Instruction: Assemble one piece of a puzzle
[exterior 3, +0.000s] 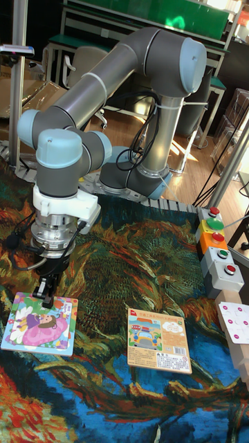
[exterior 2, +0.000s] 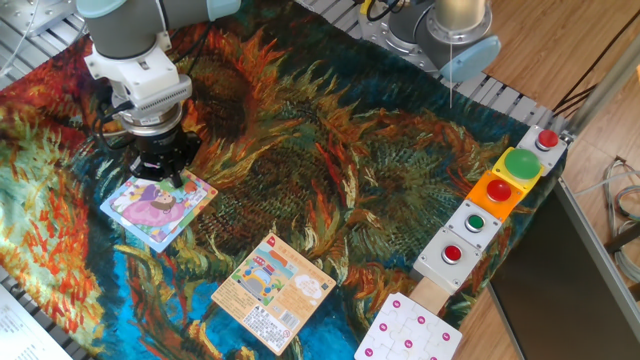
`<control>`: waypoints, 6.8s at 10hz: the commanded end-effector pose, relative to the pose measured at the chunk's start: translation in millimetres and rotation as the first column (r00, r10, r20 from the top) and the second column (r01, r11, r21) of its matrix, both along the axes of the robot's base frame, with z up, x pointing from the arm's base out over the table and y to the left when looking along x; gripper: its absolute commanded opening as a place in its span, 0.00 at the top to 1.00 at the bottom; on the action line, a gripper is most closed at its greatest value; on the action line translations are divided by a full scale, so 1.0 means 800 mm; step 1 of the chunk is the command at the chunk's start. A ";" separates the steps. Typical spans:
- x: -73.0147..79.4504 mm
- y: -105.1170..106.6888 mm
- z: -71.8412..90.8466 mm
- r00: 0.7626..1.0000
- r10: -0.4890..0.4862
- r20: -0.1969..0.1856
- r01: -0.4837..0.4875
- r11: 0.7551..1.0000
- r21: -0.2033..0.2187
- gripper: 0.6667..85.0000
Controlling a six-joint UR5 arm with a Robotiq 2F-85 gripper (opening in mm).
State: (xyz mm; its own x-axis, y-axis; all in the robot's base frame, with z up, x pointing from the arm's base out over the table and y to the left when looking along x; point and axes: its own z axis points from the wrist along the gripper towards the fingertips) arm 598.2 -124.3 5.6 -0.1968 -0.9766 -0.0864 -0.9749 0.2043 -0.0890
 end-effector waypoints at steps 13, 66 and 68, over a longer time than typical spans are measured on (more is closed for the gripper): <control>0.000 -0.002 0.004 1.000 -0.002 -0.003 0.002 1.000 0.003 0.99; 0.003 0.022 0.024 0.985 -0.170 0.021 0.170 0.985 0.003 0.99; 0.001 0.028 0.019 0.985 -0.169 0.024 0.169 0.986 0.007 0.99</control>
State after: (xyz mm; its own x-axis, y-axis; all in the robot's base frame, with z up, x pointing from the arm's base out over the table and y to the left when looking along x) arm 601.2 -108.8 23.7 -0.3490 -0.9335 -0.0819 -0.9278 0.3565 -0.1101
